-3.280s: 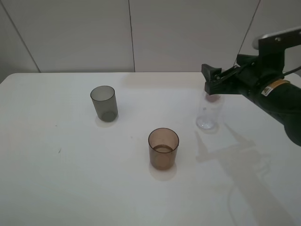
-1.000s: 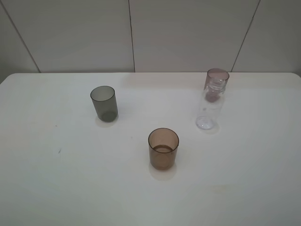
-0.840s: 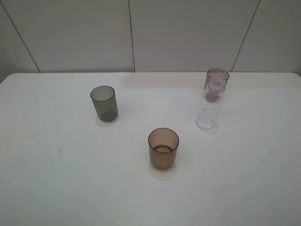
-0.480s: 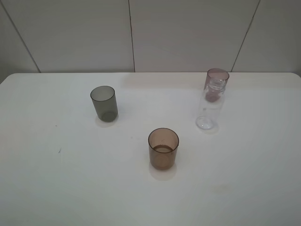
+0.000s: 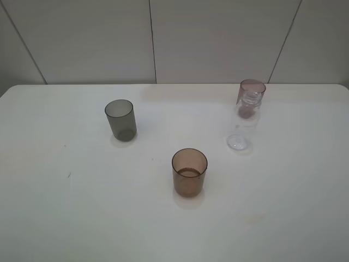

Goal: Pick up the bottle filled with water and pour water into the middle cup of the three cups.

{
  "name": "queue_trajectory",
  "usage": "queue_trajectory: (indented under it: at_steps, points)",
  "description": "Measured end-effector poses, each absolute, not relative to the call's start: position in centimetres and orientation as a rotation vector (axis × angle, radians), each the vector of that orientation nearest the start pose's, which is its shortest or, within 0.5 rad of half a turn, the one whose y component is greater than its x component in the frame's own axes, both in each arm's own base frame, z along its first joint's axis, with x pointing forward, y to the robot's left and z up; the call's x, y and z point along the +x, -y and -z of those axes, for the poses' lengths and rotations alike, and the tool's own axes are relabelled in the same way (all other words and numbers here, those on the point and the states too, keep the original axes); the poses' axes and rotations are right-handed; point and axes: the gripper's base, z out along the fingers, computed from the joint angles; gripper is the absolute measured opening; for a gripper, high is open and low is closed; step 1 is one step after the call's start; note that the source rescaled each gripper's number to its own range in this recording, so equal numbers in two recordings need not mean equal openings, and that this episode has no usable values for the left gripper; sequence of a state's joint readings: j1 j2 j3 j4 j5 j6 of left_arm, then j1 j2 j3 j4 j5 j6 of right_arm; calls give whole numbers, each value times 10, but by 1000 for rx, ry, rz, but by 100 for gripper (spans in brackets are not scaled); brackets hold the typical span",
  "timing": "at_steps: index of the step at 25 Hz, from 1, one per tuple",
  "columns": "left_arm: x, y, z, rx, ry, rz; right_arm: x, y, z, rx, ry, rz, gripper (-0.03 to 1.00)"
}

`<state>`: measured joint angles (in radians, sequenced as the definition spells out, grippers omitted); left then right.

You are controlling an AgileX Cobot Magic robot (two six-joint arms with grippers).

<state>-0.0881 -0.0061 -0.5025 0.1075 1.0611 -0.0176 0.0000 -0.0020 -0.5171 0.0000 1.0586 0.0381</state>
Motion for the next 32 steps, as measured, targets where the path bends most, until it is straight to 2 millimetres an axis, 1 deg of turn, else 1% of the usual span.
queue_trajectory:
  at_steps: [32]
  points:
    - [-6, -9, -278, 66, -2031, -62, -7, 0, -282, 39, -2023, -24, 94]
